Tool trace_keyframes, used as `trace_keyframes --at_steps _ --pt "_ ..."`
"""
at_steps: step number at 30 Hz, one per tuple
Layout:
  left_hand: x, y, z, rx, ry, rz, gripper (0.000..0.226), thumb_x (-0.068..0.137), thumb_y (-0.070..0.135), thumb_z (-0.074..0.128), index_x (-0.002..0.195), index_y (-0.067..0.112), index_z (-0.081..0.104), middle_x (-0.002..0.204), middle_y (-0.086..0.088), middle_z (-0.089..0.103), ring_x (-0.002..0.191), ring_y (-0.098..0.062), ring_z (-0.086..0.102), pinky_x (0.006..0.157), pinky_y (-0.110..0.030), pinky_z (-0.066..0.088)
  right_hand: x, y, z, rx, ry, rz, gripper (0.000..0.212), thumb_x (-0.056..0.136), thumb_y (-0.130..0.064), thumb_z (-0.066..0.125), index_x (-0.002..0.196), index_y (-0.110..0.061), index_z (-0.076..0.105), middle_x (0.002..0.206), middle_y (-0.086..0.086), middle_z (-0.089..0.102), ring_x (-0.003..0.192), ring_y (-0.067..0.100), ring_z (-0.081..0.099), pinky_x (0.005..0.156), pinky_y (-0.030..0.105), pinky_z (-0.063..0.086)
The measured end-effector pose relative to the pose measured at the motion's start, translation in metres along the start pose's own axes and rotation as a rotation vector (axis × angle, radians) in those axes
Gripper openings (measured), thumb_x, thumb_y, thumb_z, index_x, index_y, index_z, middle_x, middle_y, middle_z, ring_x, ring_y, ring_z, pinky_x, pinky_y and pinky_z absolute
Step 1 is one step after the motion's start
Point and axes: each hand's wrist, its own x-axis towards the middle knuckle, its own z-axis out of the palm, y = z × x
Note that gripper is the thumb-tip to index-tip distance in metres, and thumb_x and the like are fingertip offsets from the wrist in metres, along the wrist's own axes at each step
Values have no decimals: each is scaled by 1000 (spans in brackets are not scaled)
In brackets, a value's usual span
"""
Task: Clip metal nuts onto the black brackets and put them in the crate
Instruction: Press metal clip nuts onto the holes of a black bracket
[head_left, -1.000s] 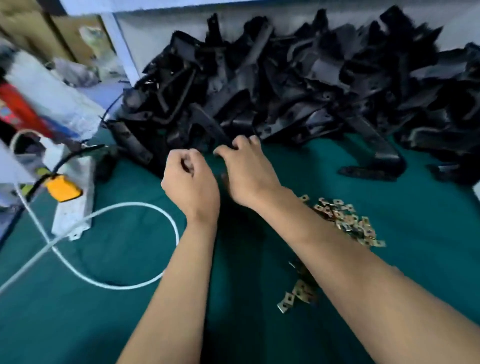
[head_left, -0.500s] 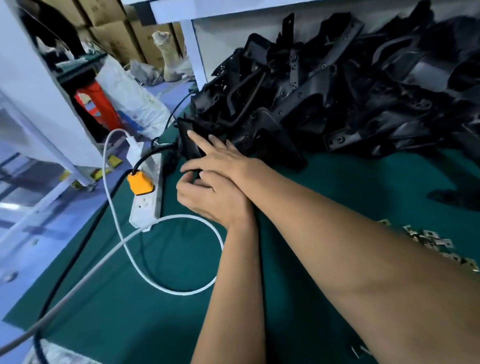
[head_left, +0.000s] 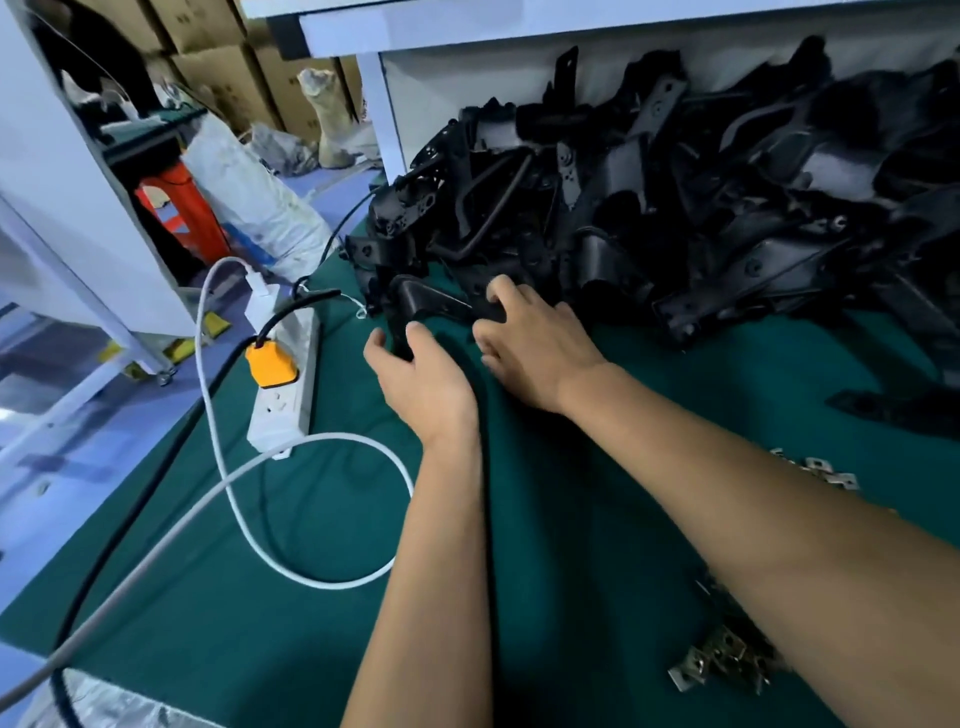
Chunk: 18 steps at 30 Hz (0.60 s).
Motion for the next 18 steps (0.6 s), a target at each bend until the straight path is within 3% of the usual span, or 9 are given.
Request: trace_keyframes --at_steps 3,6,8,10,11,13,14,16,18 --pt "-4 -4 5 -13 -198 -20 42 101 36 56 139 19 53 136 -6 64 117 -27 68 109 -44 49 -15 21 -10 -10 -12 50 14 100 -38 62 96 -25 62 140 2 31 125 25 43 96 54 46" --pt "-10 -8 11 1 -344 31 38 96 35 68 128 22 52 119 -4 67 84 -18 77 86 -33 60 -29 43 -16 -15 8 127 15 99 -33 66 88 -23 64 139 1 34 119 24 48 114 57 35" --pt "-10 -11 16 110 -364 89 56 89 35 76 135 21 47 97 1 69 68 -13 74 72 -27 57 -33 56 -21 -40 13 146 12 98 -29 68 90 -20 67 142 2 36 117 26 52 125 53 23" --pt "-10 -13 19 192 -312 111 73 83 35 82 142 13 46 82 9 64 77 -15 70 80 -27 55 -40 66 -30 54 -11 122 10 98 -26 67 104 -20 73 151 1 41 135 28 47 127 46 19" --pt "-9 -13 21 207 -308 97 68 80 34 83 137 11 52 80 10 62 83 -18 66 84 -31 54 -45 69 -37 141 -18 104 13 99 -25 67 109 -22 74 155 0 43 146 25 38 126 42 20" --pt "-9 -13 24 83 -330 8 28 73 28 79 93 14 64 76 2 59 76 -23 55 71 -39 47 -60 73 -49 304 50 79 12 98 -22 69 107 -25 76 153 -1 51 148 17 38 121 33 30" --pt "-13 -11 25 -20 -301 -41 23 71 24 74 73 17 53 73 -4 52 71 -22 47 63 -40 39 -73 76 -55 359 121 79 11 97 -21 69 104 -24 77 142 -2 60 136 14 52 113 29 41" --pt "-20 -4 23 -216 -128 2 34 74 16 66 66 20 34 68 -6 39 62 -18 37 59 -36 31 -102 79 -65 459 231 106 10 95 -17 70 97 -23 77 106 -10 72 96 5 68 84 21 55" --pt "-33 7 17 -277 55 310 30 78 7 61 70 19 34 65 5 32 55 -6 30 59 -26 32 -131 83 -71 519 200 133 10 93 -15 72 90 -23 78 82 -13 72 75 3 68 67 16 52"
